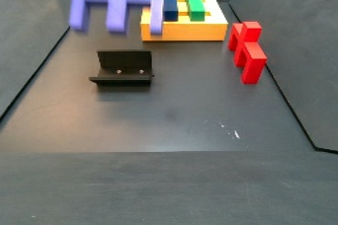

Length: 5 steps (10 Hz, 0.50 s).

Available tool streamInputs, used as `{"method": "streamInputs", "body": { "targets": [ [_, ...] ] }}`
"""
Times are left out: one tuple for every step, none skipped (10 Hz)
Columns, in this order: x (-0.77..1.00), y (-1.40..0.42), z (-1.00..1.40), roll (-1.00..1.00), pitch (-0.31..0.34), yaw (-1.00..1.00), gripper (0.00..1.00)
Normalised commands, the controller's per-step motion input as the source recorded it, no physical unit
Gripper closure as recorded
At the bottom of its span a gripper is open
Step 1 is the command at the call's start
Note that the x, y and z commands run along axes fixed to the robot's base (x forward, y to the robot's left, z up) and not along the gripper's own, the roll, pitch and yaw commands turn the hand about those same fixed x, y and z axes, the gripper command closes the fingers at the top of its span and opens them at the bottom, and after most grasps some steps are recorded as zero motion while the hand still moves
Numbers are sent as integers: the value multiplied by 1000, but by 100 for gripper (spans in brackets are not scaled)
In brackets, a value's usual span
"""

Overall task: Pick up the purple object. Move up. Place the purple object on the fixture. Regrasp the purple object. Move to above the board. Insert the purple object.
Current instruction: Move to above the board.

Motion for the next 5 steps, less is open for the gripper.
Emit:
{"method": "streamInputs", "body": {
  "targets": [
    [-19, 0, 1400, -1, 69, -2, 100],
    [-17, 6, 1400, -2, 62, 11, 100],
    [-6, -8, 868, -16, 68, 23, 100],
    [13, -8, 468, -9, 72, 29, 100],
    [37, -17, 190, 17, 79, 48, 100]
  ]
}}
